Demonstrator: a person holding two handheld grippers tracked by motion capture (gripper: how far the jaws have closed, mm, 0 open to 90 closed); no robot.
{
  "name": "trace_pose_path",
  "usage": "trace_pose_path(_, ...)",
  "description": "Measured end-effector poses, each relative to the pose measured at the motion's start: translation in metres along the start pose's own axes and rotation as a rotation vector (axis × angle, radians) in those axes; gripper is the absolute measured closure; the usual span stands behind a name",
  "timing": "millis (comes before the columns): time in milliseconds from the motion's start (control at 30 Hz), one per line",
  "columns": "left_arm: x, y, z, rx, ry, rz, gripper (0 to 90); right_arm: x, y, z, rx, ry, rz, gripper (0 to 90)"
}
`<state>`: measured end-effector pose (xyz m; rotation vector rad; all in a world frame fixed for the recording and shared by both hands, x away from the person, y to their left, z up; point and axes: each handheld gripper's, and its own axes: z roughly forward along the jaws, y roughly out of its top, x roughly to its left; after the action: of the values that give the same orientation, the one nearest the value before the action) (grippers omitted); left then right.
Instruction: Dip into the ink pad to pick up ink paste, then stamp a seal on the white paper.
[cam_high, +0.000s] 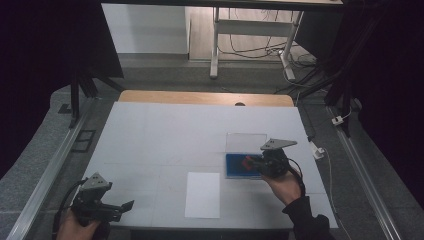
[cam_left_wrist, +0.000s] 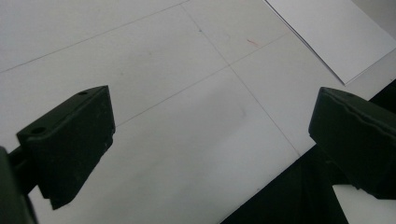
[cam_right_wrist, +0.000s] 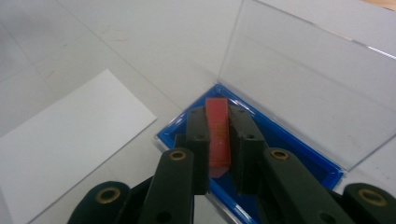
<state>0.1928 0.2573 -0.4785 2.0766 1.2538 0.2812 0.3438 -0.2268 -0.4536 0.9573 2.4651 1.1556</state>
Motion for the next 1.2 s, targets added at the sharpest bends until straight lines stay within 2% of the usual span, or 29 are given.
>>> trace_pose_path(633,0.000,0.000,0.000,-0.003,-0.001,0.000,1.0,0.023,0.005,0.002,-0.007,0.064,-0.038,79.9)
trace_pose_path(1200,0.000,0.000,0.000,-0.003,-0.003,0.000,1.0,0.040,0.008,0.012,0.002,0.121,-0.057,79.8)
